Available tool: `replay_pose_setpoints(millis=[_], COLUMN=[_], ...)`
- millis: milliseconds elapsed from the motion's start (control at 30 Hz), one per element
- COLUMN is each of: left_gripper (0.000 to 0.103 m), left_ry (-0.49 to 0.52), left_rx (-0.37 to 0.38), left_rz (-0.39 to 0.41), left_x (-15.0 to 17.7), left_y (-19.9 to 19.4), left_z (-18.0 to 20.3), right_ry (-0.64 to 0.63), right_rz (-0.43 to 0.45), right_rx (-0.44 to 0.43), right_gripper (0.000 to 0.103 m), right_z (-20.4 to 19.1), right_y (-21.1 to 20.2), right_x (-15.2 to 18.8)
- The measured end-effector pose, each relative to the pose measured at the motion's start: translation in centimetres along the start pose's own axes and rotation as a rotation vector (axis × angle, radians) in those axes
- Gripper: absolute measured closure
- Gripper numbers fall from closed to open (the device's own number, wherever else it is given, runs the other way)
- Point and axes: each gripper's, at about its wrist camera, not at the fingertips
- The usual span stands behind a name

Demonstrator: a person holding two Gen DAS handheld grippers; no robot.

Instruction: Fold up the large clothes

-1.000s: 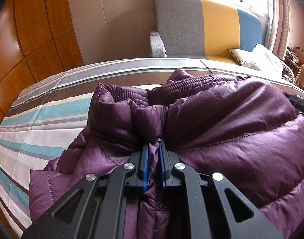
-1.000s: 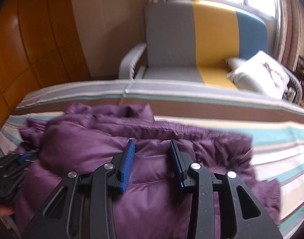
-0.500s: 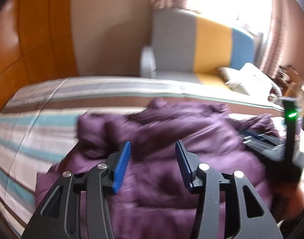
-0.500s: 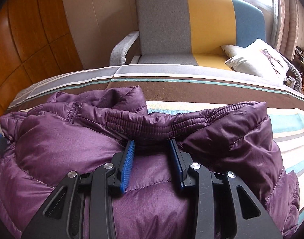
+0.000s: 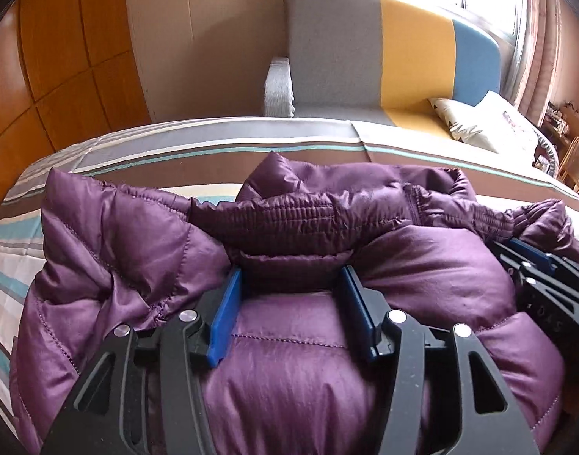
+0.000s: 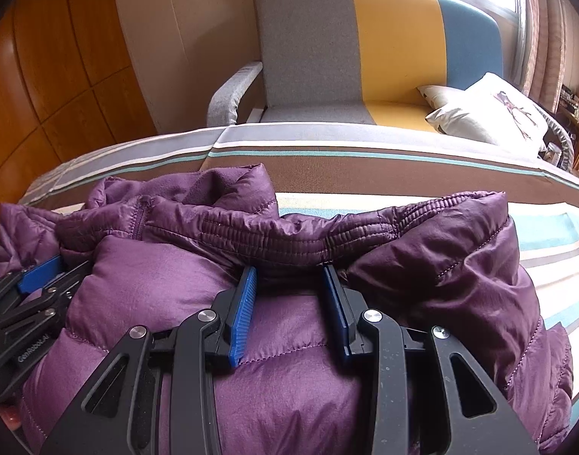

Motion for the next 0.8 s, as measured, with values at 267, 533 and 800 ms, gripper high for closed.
replay_pose_setpoints(millis=[267,533,800], left_gripper=[0.036,0.023,0.018], left_ry=[-0.032,-0.075,-0.143], left_rx=[0.017,-0.128,-0.102], left_rz=[-0.012,0.097,0.025], left_x=[-0.2,0.3,2.1], left_y=[-2.5,-6.0,-2.4], left_z=[-0.5,-4.7,-6.9], right_ry=[0.003,0.001,-0.043], right_rz=[0.001,0.082,0.004], right_rx=[-0.019,-0.145,-0.067], right_gripper=[0.067,0.067,0.067], right_z=[-0.2,-5.4,-7.1], right_y=[-1.5,-5.6,-1.5], right_x=[-0.6,-1.0,0.1])
Point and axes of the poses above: each gripper's, at about its wrist camera, not at the fingertips, and y roughly the way its jaws point, z to its right, x to its underside, and after that the axes turned 1 degree about z, right-handed
